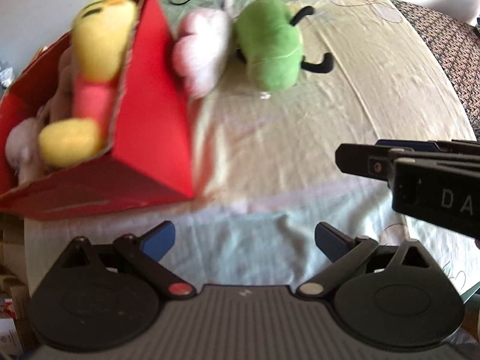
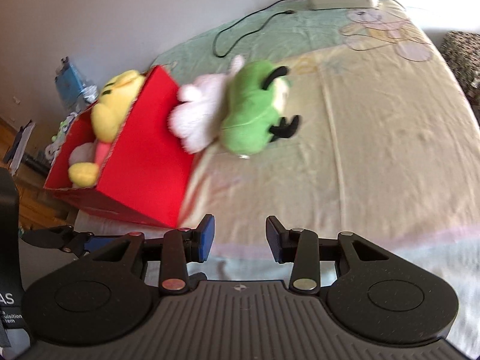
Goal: Organize objects
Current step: 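Move the right gripper to the green plush and close on it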
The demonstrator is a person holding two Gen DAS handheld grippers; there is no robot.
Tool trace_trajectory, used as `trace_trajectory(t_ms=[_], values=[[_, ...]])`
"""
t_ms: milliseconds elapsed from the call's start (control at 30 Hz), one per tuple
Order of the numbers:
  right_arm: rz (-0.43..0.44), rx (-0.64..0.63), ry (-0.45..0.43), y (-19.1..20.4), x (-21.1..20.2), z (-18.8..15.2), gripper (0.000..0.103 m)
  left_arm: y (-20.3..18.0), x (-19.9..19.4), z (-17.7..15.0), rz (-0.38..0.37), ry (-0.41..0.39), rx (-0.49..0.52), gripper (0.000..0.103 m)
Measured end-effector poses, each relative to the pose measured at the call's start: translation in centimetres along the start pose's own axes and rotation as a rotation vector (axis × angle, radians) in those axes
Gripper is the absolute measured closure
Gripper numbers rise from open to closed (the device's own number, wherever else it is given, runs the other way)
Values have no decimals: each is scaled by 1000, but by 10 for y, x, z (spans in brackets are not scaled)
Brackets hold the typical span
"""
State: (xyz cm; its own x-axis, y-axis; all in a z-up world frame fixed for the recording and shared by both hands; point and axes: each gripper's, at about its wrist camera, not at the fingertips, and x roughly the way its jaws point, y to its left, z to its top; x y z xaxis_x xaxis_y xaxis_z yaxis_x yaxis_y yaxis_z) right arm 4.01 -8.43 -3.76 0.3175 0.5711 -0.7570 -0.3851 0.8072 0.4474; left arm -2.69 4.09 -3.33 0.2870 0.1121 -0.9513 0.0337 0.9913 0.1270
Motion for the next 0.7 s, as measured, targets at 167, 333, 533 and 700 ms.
trace_trajectory(t_ms=[167, 333, 533, 700], values=[[-26, 59, -18, -24, -2, 3, 62, -15, 6, 14, -17, -29, 41, 4], [-18, 165, -27, -49, 0, 5, 62, -26, 12, 33, -49, -99, 83, 3], [-17, 240, -89, -66, 1, 20, 61, -20, 31, 62, -85, -144, 74, 3], [56, 317, -126, -82, 14, 41, 60, -16, 45, 87, -80, -181, 89, 2]])
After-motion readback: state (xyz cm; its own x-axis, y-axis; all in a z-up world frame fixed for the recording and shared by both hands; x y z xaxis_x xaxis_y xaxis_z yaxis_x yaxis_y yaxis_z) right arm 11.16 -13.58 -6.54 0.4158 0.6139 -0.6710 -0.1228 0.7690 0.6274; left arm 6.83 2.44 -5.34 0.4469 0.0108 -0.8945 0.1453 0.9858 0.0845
